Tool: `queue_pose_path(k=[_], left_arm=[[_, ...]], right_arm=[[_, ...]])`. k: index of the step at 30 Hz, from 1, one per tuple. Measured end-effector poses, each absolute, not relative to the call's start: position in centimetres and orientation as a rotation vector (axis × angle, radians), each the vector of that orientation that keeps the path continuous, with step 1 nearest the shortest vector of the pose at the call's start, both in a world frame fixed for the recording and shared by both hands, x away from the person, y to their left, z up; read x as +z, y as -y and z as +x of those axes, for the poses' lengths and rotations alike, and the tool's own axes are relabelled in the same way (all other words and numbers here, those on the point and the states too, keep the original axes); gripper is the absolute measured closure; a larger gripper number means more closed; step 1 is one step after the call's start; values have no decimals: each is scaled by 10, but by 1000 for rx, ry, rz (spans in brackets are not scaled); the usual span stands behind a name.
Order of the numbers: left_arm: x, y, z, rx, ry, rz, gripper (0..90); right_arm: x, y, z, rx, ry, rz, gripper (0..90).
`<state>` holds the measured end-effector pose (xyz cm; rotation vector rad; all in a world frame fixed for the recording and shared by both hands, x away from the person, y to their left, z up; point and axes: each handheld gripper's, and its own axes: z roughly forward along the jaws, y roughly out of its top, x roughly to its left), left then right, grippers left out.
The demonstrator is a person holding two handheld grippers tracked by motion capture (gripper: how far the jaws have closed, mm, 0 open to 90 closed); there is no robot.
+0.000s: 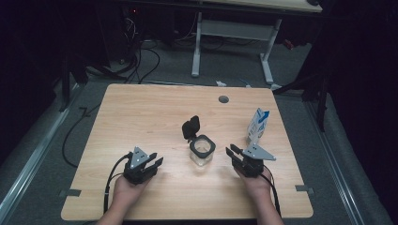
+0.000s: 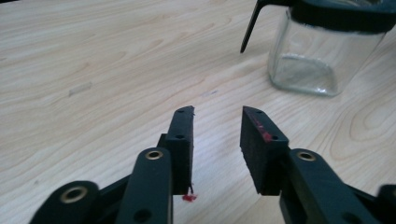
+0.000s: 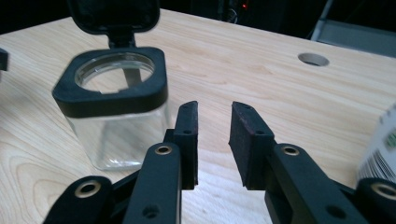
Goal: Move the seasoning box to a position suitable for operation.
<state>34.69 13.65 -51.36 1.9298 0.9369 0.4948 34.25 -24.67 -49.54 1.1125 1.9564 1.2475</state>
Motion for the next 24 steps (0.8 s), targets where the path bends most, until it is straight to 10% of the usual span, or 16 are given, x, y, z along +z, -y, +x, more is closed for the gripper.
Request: queue_pose_path(k=[24], left_arm=[[-517,-141,335,463,-828,1916,565]], right_arm=[[-504,283,326,961,-1784,1358,481]])
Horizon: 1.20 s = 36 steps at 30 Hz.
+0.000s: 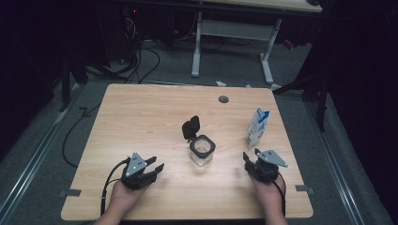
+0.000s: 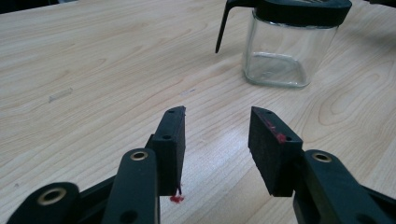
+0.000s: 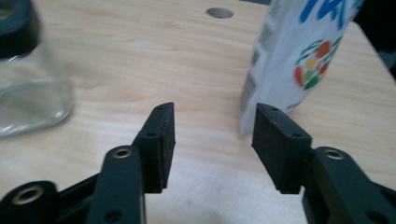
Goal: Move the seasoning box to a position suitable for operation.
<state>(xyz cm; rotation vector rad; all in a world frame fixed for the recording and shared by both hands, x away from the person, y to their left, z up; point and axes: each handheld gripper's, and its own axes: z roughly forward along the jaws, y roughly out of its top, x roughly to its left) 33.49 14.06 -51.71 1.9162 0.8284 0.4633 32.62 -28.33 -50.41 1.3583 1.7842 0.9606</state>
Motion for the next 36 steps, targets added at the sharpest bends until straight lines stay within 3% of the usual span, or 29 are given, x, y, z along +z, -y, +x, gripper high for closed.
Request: queue_pose_path(k=[5,11,24,36], left_arm=[[-519,-139,336,459,-828,1922,565],[-518,-140,334,464,-825,1913,565],[-520,-140,334,459,-818,1920,562],[-521,-138,334,452,-808,1931,558]], right_arm=[[-497,288,350,925,-1725,1405,407],[-496,296,375,899,-1684,1468,390],[-491,299,393,886,-1618,1497,383],[-490,308,391,855,-1604,1500,511]])
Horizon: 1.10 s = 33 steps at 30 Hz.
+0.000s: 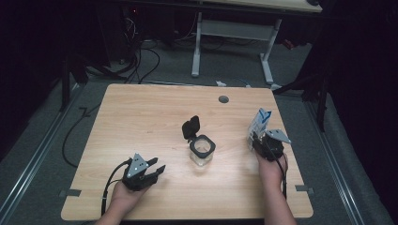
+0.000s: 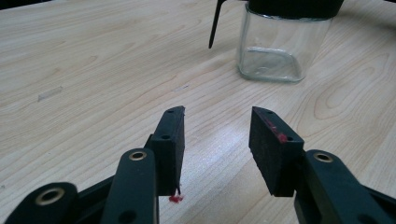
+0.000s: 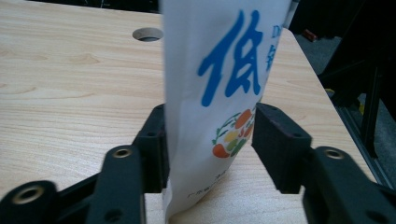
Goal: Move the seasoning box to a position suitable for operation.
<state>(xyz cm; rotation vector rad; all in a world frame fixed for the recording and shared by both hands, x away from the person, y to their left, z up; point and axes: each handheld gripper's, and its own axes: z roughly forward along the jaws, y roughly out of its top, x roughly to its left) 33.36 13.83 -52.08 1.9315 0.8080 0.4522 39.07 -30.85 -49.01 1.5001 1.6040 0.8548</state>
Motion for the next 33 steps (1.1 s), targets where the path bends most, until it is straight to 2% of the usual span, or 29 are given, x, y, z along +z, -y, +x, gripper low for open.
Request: queue_pose_path(k=[15,24,33], left_arm=[[-521,-139,333,456,-807,1930,557],[-521,-139,333,456,-807,1934,557],[-521,-138,333,460,-803,1939,557]], right_arm=[[-490,308,390,847,-1618,1478,836],[-491,312,387,907,-1657,1466,875],[-493,308,359,960,-1698,1426,875]])
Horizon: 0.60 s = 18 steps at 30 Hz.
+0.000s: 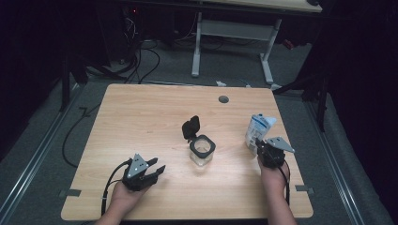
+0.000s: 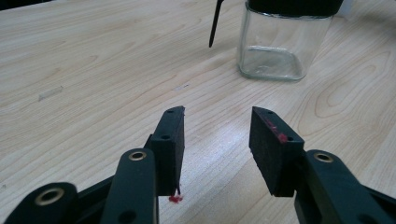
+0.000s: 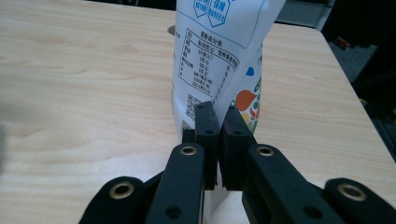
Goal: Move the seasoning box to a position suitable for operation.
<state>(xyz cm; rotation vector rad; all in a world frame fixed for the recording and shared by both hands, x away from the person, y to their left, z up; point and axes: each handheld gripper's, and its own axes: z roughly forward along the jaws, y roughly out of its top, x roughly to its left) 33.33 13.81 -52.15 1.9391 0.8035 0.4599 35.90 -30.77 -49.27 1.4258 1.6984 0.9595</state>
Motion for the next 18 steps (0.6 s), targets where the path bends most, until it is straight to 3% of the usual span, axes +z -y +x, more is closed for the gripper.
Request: queue_pose_path(k=[11,18], left_arm=[[-521,-136,332,466,-796,1943,556],[-521,-137,332,469,-796,1945,554]], right_arm=[[-494,301,334,978,-1720,1376,850],[-498,300,340,969,-1710,1408,657]])
